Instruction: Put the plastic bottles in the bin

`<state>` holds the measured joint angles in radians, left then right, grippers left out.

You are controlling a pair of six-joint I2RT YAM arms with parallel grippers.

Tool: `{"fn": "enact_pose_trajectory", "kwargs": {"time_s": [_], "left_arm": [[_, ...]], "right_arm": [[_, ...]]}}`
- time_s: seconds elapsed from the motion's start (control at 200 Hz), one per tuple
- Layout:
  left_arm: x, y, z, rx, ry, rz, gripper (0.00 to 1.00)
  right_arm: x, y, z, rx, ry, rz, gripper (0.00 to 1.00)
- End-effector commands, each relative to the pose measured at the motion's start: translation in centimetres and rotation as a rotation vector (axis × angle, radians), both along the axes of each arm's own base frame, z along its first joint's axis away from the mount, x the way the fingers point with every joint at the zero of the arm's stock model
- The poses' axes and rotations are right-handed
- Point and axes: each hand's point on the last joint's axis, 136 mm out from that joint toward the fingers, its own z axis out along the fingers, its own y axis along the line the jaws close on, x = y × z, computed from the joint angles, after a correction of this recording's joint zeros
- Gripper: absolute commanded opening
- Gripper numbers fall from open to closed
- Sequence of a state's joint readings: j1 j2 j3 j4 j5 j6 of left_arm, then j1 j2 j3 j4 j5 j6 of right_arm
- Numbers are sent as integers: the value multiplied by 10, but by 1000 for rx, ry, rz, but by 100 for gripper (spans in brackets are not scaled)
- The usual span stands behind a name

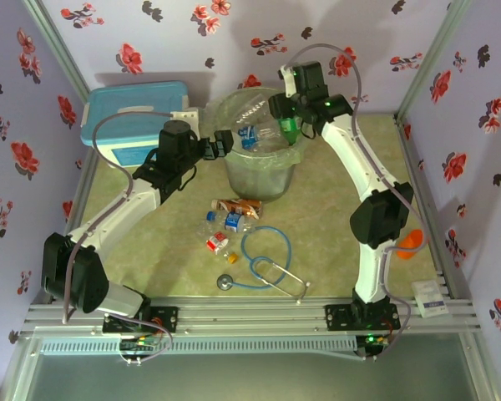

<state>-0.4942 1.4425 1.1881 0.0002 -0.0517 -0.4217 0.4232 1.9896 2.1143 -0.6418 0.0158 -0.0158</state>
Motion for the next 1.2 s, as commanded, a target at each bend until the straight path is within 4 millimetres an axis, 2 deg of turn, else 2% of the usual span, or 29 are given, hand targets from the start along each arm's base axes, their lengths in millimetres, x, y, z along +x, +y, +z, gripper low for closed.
{"fn": "enact_pose_trajectory", "kwargs": {"time_s": [0.0, 0.075, 0.14, 0.255, 0.375, 0.575, 0.645, 0.77, 0.92, 1.075, 1.195], "left_arm": [[-7, 15, -31, 62, 86, 32, 100], [-7, 16, -30, 63, 83, 33, 100], [-7, 17, -29, 64, 81, 33, 100], [-6, 17, -28, 62, 79, 34, 100], [-7, 16, -25, 52, 76, 30, 100], [-10, 16, -23, 53, 76, 21, 100], [-10, 16, -21, 53, 73, 20, 100], [-11, 16, -19, 55, 69, 20, 100], [-11, 16, -20, 55, 70, 19, 100], [-10, 16, -23, 58, 74, 20, 100], [-9, 16, -22, 59, 72, 21, 100]], "right_arm": [[-32, 7, -82, -121, 250, 28, 37], [-38, 6, -86, -126, 270, 30, 37], [-39, 7, -80, -106, 256, 33, 39], [-34, 7, -48, -80, 193, 24, 52], [-28, 8, -15, -54, 136, 16, 56], [-26, 7, 19, -36, 80, 12, 82], [-27, 4, 28, -38, 64, 4, 86], [-30, -7, 46, -36, 28, -18, 85], [-38, -22, 63, -6, 1, -48, 77], [-38, -28, 54, 13, 22, -53, 66], [-31, -24, 41, 54, 64, -34, 58]]}}
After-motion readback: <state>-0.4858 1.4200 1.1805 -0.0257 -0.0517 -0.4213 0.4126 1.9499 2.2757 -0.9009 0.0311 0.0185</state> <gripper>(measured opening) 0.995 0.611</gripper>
